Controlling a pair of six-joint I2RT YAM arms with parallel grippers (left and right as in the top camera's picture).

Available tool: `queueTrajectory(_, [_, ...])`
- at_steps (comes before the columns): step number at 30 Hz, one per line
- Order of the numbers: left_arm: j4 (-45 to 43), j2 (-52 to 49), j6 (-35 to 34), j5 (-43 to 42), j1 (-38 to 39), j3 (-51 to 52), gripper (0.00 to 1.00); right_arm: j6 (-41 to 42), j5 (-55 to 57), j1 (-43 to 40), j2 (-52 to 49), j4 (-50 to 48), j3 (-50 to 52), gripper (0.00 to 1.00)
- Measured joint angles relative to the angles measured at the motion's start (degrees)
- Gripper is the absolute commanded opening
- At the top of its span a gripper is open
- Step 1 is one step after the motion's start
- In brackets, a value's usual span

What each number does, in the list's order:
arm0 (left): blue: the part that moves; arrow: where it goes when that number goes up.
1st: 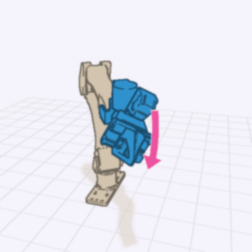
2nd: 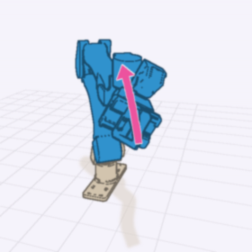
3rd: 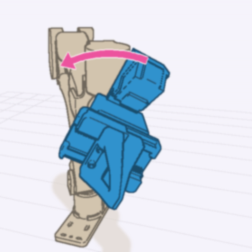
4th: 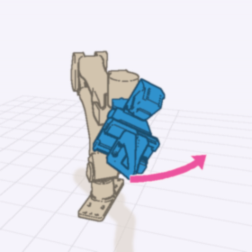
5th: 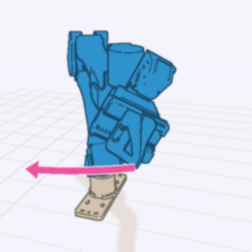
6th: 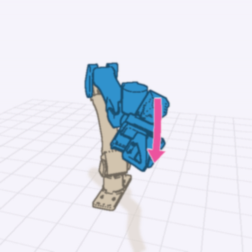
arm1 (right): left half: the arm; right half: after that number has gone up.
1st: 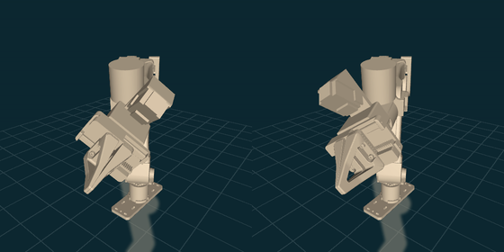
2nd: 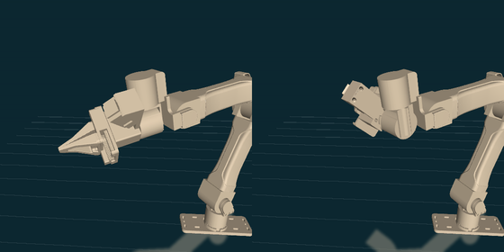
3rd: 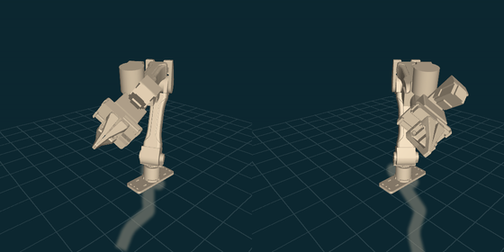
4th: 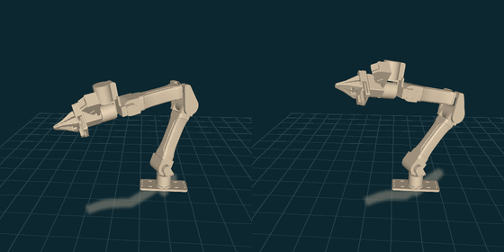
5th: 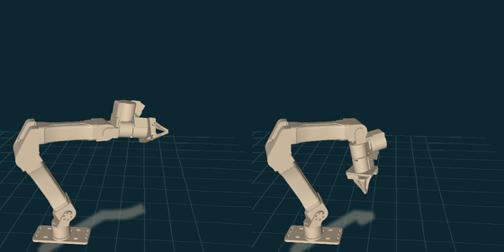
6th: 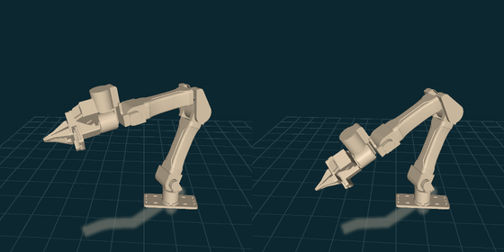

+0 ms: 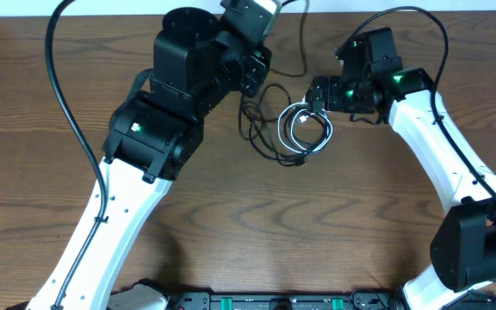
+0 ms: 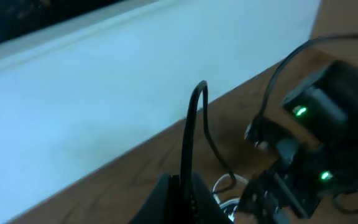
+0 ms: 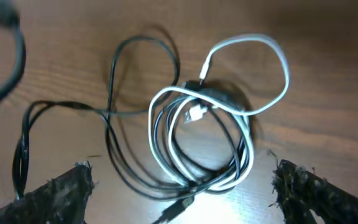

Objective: Untangle cables

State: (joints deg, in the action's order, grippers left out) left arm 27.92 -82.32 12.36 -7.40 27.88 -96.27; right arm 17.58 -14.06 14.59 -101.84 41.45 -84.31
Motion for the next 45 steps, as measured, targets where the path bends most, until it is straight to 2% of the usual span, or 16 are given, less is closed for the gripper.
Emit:
queueTrajectory(5, [7.17, 0.00, -3.72, 11.02, 0.00, 0.00, 0.07, 0.00, 1.49, 0.00, -0.02, -0.15, 0.00, 0.98])
queueTrajectory(8, [13.92, 0.00, -7.37, 21.46, -0.02, 0.00, 0.08, 0.00, 2.38, 0.00, -0.02, 0.11, 0.00, 0.98])
queueTrajectory(11, [21.88, 0.00, -14.56, 33.48, -0.90, 0.22, 0.08, 0.00, 2.75, 0.00, -0.02, 0.09, 0.00, 0.98])
queueTrajectory(14, [25.62, 0.02, -21.97, 40.83, -5.38, 2.12, 0.07, 0.00, 3.17, 0.00, -0.02, 0.15, 0.00, 0.98])
queueTrajectory(18, [27.08, 0.02, -29.68, 43.76, -15.91, 5.97, 0.07, 0.00, 3.30, 0.00, -0.02, 0.33, 0.00, 0.98])
queueTrajectory(20, [27.17, -0.02, -33.62, 41.38, -23.96, 7.19, 0.07, 0.00, 3.37, 0.00, -0.02, 0.72, 0.00, 0.98])
queueTrajectory(21, [27.17, -0.02, -33.90, 41.11, -24.74, 7.23, 0.07, 0.00, 3.37, 0.00, -0.02, 0.72, 0.00, 0.98])
queueTrajectory(24, [27.17, -1.51, -35.80, 29.99, -35.10, 7.28, 0.07, 0.00, 3.41, 0.00, -0.81, 0.72, 0.00, 0.98])
queueTrajectory(28, [27.56, -6.93, -36.44, 22.47, -40.74, 7.32, 0.09, 0.00, 3.41, 0.00, -5.38, 1.01, 0.00, 0.92])
queueTrajectory(29, [27.78, -8.79, -36.46, 21.84, -41.51, 7.32, 0.17, -0.02, 3.41, 0.00, -6.19, 1.03, 0.00, 0.91])
queueTrajectory(31, [28.44, -12.17, -36.33, 20.96, -42.23, 7.34, 0.48, -0.02, 3.41, 0.00, -8.44, 1.40, 0.00, 0.90])
queueTrajectory(32, [28.85, -13.66, -36.35, 20.68, -42.29, 7.34, 0.54, 0.00, 3.43, 0.00, -9.22, 1.42, 0.00, 0.89])
queueTrajectory(33, [29.18, -14.82, -36.11, 20.37, -42.29, 7.39, 0.67, -0.02, 3.43, 0.00, -9.92, 1.44, 0.00, 0.89])
queueTrajectory(35, [29.33, -16.55, -35.45, 19.12, -42.29, 7.65, 0.77, 0.00, 3.41, 0.00, -12.24, 1.44, 0.00, 0.89])
queueTrajectory(39, [29.38, -16.24, -33.66, 13.25, -42.29, 6.56, 0.77, 0.00, 3.43, -0.11, -13.88, 1.40, 0.00, 0.95])
queueTrajectory(45, [28.11, -12.11, -31.56, -5.99, -39.69, 3.96, 0.77, 0.04, 3.02, -2.64, -13.88, -0.48, 0.00, 0.97])
